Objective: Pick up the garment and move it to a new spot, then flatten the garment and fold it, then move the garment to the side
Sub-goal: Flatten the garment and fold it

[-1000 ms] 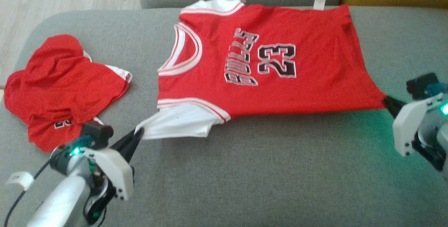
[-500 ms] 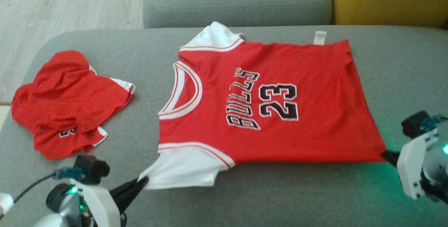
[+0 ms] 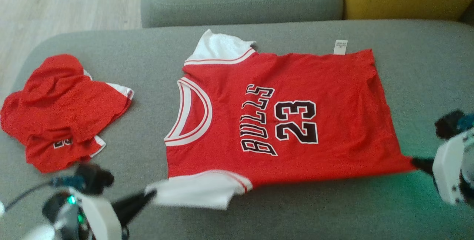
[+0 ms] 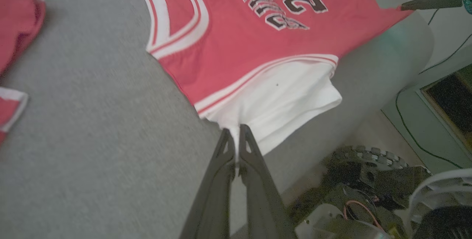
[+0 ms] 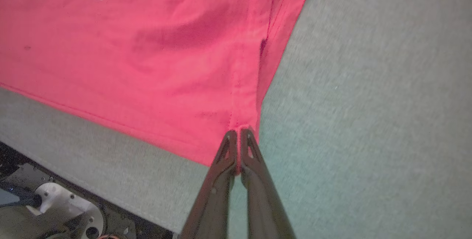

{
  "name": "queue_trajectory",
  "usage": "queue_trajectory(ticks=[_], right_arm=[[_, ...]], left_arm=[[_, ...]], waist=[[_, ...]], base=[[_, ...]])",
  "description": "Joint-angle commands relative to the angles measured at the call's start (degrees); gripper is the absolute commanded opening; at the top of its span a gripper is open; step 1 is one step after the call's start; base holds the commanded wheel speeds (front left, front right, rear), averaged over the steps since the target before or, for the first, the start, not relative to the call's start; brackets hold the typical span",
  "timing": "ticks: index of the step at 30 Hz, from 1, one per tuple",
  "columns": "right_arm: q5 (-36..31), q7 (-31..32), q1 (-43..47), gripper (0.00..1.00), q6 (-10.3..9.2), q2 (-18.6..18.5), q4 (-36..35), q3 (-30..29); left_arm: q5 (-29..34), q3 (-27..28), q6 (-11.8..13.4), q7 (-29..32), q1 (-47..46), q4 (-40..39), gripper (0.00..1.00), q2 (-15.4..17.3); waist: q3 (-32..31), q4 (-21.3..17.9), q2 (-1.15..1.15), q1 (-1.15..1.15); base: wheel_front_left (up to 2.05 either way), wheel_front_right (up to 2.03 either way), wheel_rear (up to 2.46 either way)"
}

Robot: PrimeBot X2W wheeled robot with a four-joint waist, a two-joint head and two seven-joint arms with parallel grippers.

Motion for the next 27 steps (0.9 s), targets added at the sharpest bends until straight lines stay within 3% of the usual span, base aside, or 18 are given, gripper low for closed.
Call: queue_trajectory(ticks=[1,8,16,27], right_arm=[[-0.78,-0.75,-2.97,0.0,-0.05,-2.74,-0.54,-1.86],[-4.43,-0.5,-9.38,0.0,-0.05,-0.5,1.49,-3.44],[-9.16,-1.1,-16.04,0.0,-0.05,4.76,6.43,-2.67],[-10.84,-6.9,-19.82,0.0,-0.05,10.66,12.76,-0.98]], left_arm=[[1.97,4.21,0.62,-1.16,-6.96,-1.68,0.0,2.14],[6.71,3.96,0.27,-0.91,-17.38,1.05,0.0,-0.48],[10.46,-1.04,-0.81,0.45,-31.0,11.08,0.0,-5.77],[11.78,-8.43,-0.99,-4.99,-42.35,23.35,0.0,-10.28]], waist=[[1.75,-0.48,0.0,0.01],[7.14,-0.97,0.0,0.01],[13.41,-1.68,0.0,0.01],[16.48,-2.83,0.0,0.01]], base=[[0.0,0.0,0.0],[0.0,0.0,0.0],[0.0,0.0,0.0],[0.0,0.0,0.0]])
